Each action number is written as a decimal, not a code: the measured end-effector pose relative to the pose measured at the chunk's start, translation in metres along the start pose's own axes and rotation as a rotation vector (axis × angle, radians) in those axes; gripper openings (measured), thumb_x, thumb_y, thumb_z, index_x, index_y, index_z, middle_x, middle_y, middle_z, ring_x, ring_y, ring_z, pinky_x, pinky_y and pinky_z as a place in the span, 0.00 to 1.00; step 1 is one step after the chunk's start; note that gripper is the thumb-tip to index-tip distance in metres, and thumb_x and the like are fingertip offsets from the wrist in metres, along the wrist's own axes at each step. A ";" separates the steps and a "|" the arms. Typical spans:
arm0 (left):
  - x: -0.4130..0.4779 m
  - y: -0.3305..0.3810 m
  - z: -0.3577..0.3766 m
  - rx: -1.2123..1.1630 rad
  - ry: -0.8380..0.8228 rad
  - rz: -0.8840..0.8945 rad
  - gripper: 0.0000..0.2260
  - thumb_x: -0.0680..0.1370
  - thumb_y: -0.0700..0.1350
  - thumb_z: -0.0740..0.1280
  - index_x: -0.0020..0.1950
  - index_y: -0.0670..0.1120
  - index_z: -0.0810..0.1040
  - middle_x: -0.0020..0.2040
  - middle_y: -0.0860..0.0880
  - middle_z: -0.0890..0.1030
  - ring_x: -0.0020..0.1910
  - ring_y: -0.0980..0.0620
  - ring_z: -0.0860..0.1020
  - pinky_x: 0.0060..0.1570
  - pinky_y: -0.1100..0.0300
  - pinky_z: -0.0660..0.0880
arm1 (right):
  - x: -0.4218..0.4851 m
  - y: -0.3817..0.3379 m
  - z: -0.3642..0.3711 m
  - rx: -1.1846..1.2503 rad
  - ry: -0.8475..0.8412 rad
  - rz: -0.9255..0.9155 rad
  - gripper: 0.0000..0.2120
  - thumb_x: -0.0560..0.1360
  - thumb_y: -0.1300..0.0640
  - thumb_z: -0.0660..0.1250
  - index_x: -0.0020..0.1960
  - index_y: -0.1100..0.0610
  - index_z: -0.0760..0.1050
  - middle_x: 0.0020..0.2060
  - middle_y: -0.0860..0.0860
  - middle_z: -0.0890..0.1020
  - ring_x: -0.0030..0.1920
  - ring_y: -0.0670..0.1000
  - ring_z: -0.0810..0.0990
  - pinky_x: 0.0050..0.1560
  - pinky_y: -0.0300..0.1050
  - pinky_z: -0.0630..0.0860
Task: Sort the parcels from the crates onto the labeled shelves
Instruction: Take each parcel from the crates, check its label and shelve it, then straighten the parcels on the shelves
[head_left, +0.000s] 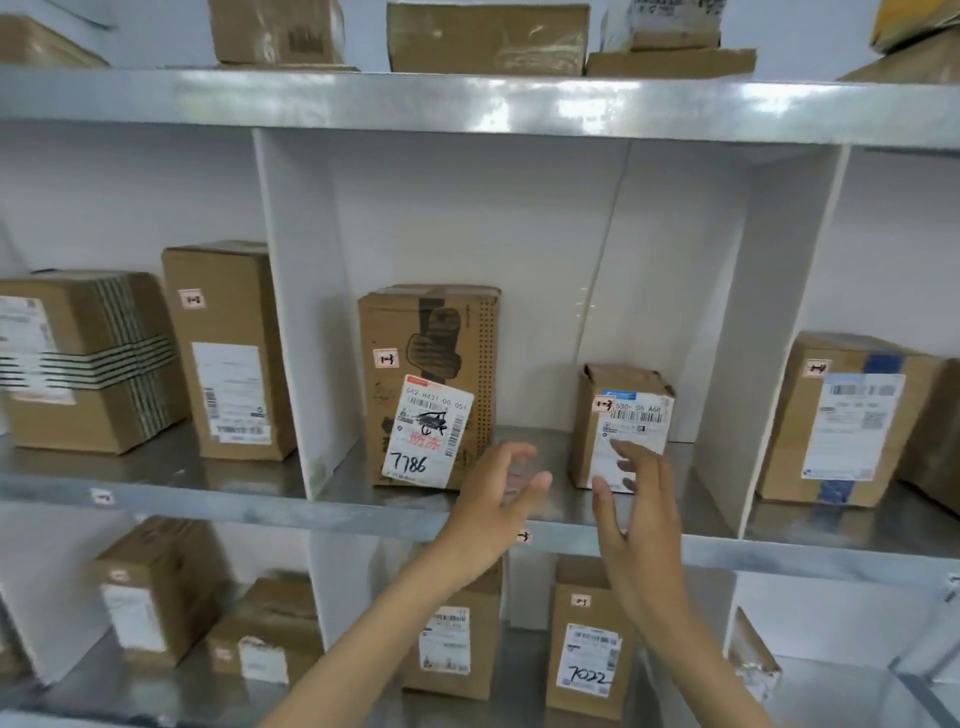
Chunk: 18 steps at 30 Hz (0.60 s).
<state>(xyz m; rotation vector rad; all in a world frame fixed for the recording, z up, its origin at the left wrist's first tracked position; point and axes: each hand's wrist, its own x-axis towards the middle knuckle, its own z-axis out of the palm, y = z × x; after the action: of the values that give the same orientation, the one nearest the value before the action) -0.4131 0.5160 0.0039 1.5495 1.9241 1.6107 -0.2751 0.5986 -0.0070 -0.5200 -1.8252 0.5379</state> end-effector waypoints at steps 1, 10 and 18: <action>-0.010 0.003 -0.012 -0.028 -0.031 0.014 0.10 0.79 0.54 0.62 0.59 0.57 0.71 0.58 0.61 0.74 0.59 0.63 0.74 0.58 0.68 0.71 | -0.005 -0.012 0.009 0.021 -0.030 -0.010 0.15 0.78 0.56 0.61 0.65 0.52 0.66 0.58 0.45 0.69 0.59 0.48 0.71 0.60 0.43 0.67; -0.112 -0.004 -0.163 -0.086 0.293 0.056 0.12 0.79 0.53 0.58 0.51 0.48 0.77 0.46 0.52 0.81 0.49 0.55 0.80 0.52 0.62 0.75 | -0.058 -0.134 0.099 0.393 -0.230 -0.031 0.15 0.79 0.64 0.60 0.56 0.44 0.71 0.54 0.42 0.77 0.57 0.37 0.74 0.57 0.26 0.68; -0.215 -0.029 -0.301 0.091 0.616 -0.050 0.10 0.79 0.54 0.57 0.49 0.54 0.77 0.44 0.55 0.81 0.47 0.55 0.80 0.49 0.65 0.75 | -0.105 -0.236 0.185 0.579 -0.468 -0.068 0.11 0.79 0.64 0.59 0.55 0.51 0.74 0.51 0.43 0.79 0.55 0.40 0.76 0.56 0.28 0.68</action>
<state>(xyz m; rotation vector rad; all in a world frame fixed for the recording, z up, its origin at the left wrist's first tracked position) -0.5446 0.1693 0.0028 1.0899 2.3236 2.1884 -0.4409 0.3279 0.0004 0.0728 -1.9861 1.1647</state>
